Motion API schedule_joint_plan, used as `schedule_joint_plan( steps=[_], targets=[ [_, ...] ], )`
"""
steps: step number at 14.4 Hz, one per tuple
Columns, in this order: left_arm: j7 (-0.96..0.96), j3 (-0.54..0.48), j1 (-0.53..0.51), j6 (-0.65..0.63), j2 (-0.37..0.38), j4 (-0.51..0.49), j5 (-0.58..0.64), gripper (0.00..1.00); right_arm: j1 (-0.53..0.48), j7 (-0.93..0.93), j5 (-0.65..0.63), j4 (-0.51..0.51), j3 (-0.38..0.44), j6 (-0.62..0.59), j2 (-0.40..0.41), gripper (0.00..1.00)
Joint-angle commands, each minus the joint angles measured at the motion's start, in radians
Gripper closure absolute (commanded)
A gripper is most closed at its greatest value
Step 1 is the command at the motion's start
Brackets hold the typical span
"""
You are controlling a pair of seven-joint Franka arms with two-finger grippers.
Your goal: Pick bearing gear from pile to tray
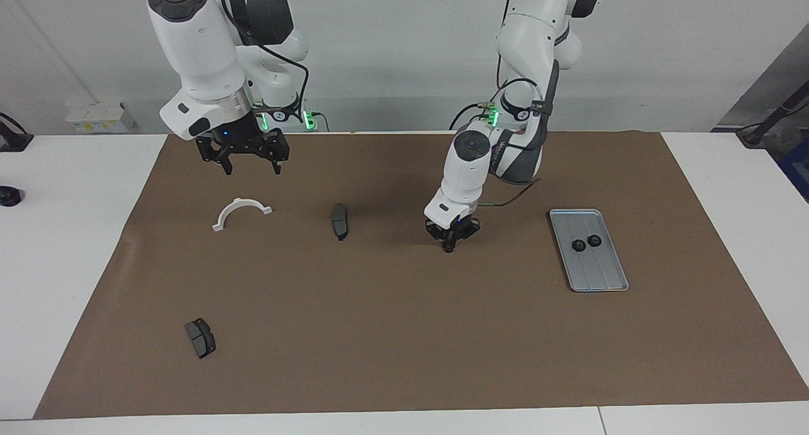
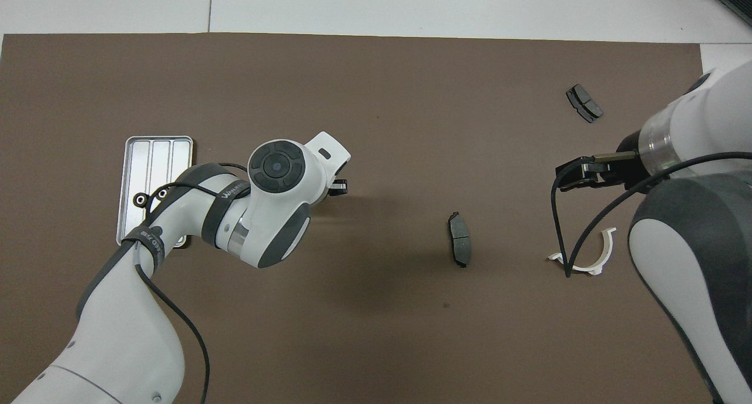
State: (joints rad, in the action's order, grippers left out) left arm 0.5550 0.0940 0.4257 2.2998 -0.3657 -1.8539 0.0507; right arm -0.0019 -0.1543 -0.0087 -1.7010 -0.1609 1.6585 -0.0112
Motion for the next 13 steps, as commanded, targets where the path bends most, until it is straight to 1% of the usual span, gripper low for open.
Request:
schedule_joint_plan(
  steps=[1, 3, 7, 10, 11, 13],
  targets=[
    [-0.009, 0.003, -0.092, -0.079, 0.001, 0.078, 0.006, 1.0, -0.024, 0.035, 0.032, -0.048, -0.009, 0.032, -0.038, 0.0],
    [-0.07, 0.004, -0.169, -0.114, 0.025, 0.076, 0.004, 1.0, -0.029, 0.035, 0.032, -0.039, -0.009, 0.03, -0.033, 0.0],
    [-0.33, 0.009, -0.338, -0.239, 0.085, 0.065, -0.011, 1.0, -0.03, 0.036, 0.032, -0.003, -0.008, 0.026, -0.016, 0.0],
    [-0.513, 0.007, -0.444, -0.298, 0.113, 0.039, -0.012, 1.0, -0.03, 0.036, 0.03, 0.01, -0.008, 0.006, -0.015, 0.0],
    [-0.568, 0.007, -0.476, -0.309, 0.131, 0.012, -0.012, 1.0, -0.032, 0.036, 0.029, 0.015, -0.008, -0.003, -0.015, 0.0],
    [-0.639, 0.006, -0.51, -0.301, 0.169, -0.074, -0.012, 1.0, -0.032, 0.035, 0.023, 0.018, -0.008, -0.011, -0.015, 0.0]
  ],
)
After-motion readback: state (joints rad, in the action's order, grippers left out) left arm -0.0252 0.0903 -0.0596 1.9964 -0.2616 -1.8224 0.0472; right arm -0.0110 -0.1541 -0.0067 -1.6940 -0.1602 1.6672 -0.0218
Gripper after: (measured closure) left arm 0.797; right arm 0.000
